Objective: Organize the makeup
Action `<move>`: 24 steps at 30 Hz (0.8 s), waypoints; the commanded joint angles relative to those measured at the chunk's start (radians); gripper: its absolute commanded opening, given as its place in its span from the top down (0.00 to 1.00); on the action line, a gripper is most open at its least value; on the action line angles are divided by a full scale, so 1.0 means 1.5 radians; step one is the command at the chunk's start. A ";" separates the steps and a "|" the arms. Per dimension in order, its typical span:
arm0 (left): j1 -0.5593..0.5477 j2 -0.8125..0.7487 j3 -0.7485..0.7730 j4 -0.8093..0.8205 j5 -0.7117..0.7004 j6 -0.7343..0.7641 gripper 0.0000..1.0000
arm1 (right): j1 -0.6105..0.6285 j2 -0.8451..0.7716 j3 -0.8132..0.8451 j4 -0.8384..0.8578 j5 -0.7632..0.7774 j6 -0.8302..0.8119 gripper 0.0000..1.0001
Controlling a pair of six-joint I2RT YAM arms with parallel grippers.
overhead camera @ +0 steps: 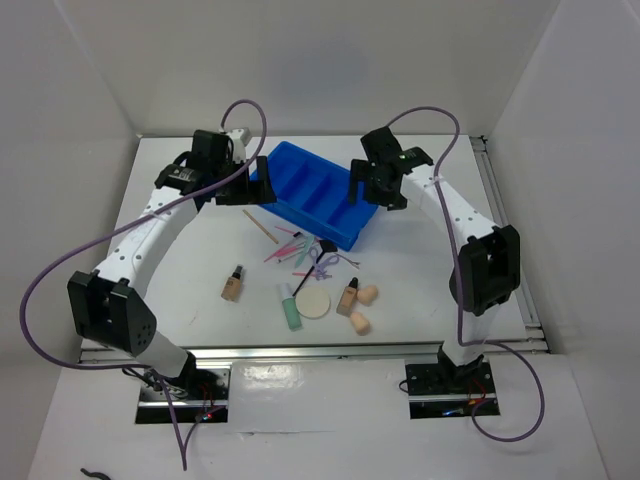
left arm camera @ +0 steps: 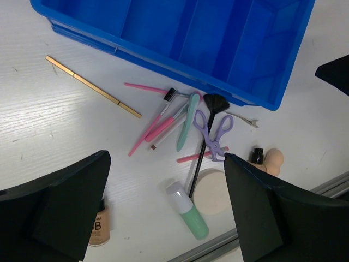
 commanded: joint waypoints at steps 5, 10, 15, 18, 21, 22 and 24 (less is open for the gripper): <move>-0.011 0.017 0.009 0.008 0.019 -0.005 0.00 | -0.002 -0.131 -0.085 0.043 -0.007 -0.001 0.00; -0.017 0.017 0.016 -0.007 -0.004 -0.005 0.00 | -0.002 -0.140 -0.110 -0.009 0.015 0.027 0.00; -0.017 0.010 -0.017 -0.015 -0.010 -0.019 0.00 | 0.005 -0.221 -0.235 0.015 -0.038 0.044 0.05; -0.024 -0.007 -0.064 -0.008 -0.004 -0.026 0.00 | 0.005 -0.289 -0.343 0.052 -0.077 0.065 0.25; -0.030 -0.022 -0.122 0.000 -0.004 -0.039 0.00 | 0.005 -0.317 -0.438 0.083 -0.137 0.075 0.33; -0.030 -0.029 -0.133 0.009 -0.004 -0.039 0.00 | 0.005 -0.326 -0.456 0.097 -0.163 0.075 0.32; -0.030 -0.029 -0.141 0.010 0.002 -0.047 0.00 | 0.005 -0.332 -0.489 0.113 -0.196 0.082 0.26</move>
